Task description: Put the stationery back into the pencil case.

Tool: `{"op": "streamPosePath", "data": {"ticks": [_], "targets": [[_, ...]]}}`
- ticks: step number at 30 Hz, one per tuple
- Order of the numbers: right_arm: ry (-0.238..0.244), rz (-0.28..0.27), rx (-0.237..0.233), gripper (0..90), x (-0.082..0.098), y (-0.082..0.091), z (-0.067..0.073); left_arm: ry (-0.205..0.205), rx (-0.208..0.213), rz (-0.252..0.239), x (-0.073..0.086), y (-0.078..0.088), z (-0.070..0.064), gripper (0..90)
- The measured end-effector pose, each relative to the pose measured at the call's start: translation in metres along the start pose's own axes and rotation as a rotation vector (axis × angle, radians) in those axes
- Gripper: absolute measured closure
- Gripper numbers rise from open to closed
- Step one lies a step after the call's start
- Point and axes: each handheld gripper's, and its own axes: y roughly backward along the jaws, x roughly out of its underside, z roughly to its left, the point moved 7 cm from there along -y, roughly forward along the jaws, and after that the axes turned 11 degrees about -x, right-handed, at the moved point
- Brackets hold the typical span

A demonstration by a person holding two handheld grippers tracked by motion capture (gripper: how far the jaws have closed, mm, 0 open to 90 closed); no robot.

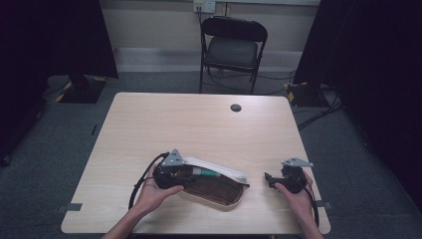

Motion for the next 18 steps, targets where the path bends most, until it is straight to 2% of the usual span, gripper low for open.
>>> {"op": "streamPosePath", "data": {"ticks": [2,5,12,14,18], "targets": [[0.000,0.001,-0.001,15.2,0.000,0.000,0.000,-0.004,-0.015,0.009,0.006,0.003,0.001,48.4],[0.000,0.000,0.000,15.2,0.000,0.000,0.000,0.000,-0.011,0.017,0.010,0.006,0.002,48.0],[0.000,0.000,0.000,15.2,0.000,0.000,0.000,0.046,0.010,-0.004,0.015,0.019,0.007,47.8],[0.001,0.000,0.000,15.2,0.000,0.000,0.000,0.051,0.031,-0.002,0.017,0.023,0.008,47.5],[0.000,0.000,-0.001,15.2,0.000,0.000,0.000,0.067,0.029,-0.011,0.021,0.032,0.014,48.6]]}}
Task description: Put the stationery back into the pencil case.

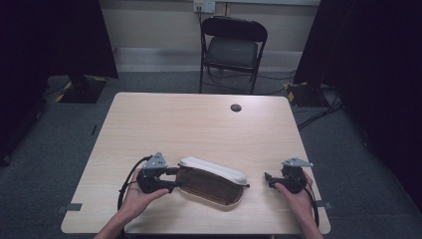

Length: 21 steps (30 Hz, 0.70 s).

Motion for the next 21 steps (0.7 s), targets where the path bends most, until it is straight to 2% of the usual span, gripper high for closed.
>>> {"op": "streamPosePath", "data": {"ticks": [4,9,12,15,20,21], "targets": [[-0.001,0.000,0.001,15.2,0.000,0.000,0.000,0.014,-0.019,-0.007,0.003,0.008,0.009,48.5],[0.000,0.000,0.002,15.2,0.000,0.000,0.000,0.033,-0.069,-0.018,0.010,0.020,0.027,45.1],[0.000,-0.001,0.002,15.2,0.000,0.000,0.000,0.066,-0.105,-0.004,0.016,0.027,0.040,38.0],[-0.001,0.000,0.000,15.2,0.000,0.000,0.000,0.068,-0.123,0.011,0.020,0.030,0.045,36.8],[0.000,-0.001,0.002,15.2,0.000,0.000,0.000,0.109,-0.155,0.009,0.030,0.039,0.057,31.9],[-0.001,0.000,0.001,15.2,0.000,0.000,0.000,0.132,-0.169,0.004,0.035,0.042,0.063,30.4]]}}
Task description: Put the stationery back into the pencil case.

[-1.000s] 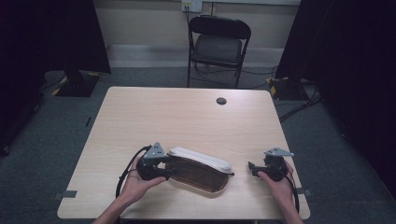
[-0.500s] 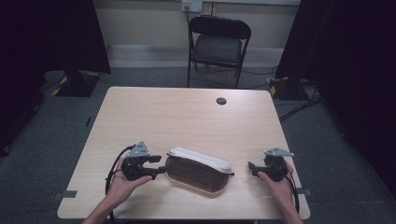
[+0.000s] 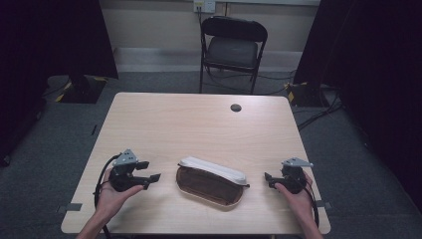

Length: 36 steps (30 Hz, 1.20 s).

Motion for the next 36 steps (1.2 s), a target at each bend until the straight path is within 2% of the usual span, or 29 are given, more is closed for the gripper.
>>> {"op": "streamPosePath", "data": {"ticks": [2,5,9,14,15,17,19,21,24,26,29,30,32,36], "targets": [[0.000,0.000,0.000,15.2,0.000,0.000,0.000,0.002,-0.013,0.009,0.003,0.001,0.004,28.6],[0.002,0.001,-0.001,15.2,0.000,0.000,0.000,0.017,-0.058,0.035,0.014,0.004,0.019,26.5],[0.000,0.000,-0.001,15.2,0.000,0.000,0.000,0.028,-0.085,0.042,0.018,0.007,0.029,23.2],[0.000,0.001,-0.002,15.1,0.000,0.000,0.000,0.059,-0.136,0.048,0.028,0.013,0.051,19.8],[0.000,0.001,-0.002,15.1,0.000,0.000,0.000,0.059,-0.136,0.048,0.028,0.013,0.051,18.9],[-0.001,0.001,-0.002,15.0,0.000,0.000,0.000,0.055,-0.166,0.041,0.031,0.013,0.058,18.7],[0.000,0.001,-0.003,15.0,0.000,0.000,0.000,0.050,-0.182,0.060,0.037,0.013,0.065,17.2],[0.000,0.001,-0.003,15.0,0.000,0.000,0.000,0.094,-0.216,0.094,0.046,0.010,0.076,17.9],[0.001,0.001,-0.003,15.0,0.000,0.000,0.000,0.093,-0.224,0.117,0.052,0.008,0.080,17.9],[0.001,0.001,-0.004,15.0,0.000,0.000,0.000,0.081,-0.286,0.157,0.061,0.002,0.089,18.2],[0.001,0.001,-0.004,15.0,0.000,0.000,0.000,0.090,-0.298,0.179,0.068,-0.003,0.093,18.6],[0.001,0.001,-0.005,15.0,0.000,0.000,0.000,0.080,-0.315,0.168,0.068,-0.004,0.093,16.8],[0.002,0.001,-0.005,15.0,0.000,0.000,0.000,0.096,-0.322,0.131,0.068,-0.007,0.092,15.0],[0.002,0.001,-0.005,15.0,0.000,0.000,0.000,0.093,-0.331,0.097,0.070,-0.009,0.092,10.7]]}}
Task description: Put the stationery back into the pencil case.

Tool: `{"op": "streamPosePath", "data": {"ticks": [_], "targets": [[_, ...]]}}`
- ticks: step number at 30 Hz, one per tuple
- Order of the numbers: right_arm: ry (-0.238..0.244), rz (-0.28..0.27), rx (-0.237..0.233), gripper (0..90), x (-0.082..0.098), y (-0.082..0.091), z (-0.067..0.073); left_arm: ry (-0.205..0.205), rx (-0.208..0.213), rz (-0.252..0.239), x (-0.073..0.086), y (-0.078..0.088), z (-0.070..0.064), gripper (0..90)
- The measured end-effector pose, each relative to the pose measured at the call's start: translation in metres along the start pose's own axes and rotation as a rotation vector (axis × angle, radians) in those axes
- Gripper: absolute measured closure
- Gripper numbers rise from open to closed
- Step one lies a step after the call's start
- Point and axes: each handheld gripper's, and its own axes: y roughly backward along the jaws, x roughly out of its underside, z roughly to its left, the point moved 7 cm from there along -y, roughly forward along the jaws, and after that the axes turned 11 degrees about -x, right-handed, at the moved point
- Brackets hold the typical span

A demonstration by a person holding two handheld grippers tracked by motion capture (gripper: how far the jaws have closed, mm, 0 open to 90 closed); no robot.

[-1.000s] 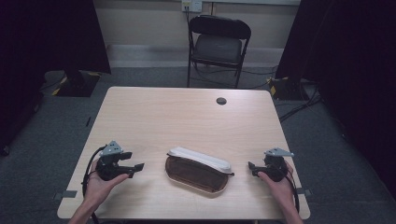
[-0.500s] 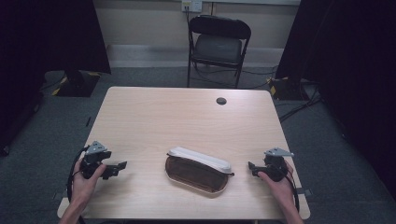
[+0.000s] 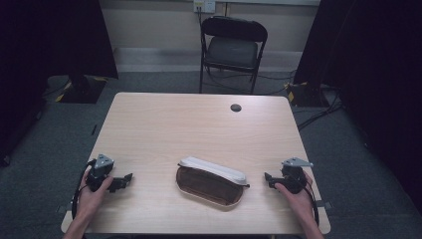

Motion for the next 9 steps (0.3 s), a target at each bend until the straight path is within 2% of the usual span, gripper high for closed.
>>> {"op": "streamPosePath", "data": {"ticks": [9], "targets": [[0.000,0.000,0.000,14.9,0.0000,0.0000,0.0000,0.011,0.001,0.000,-0.0006,-0.0015,-0.0009,8.7]]}}
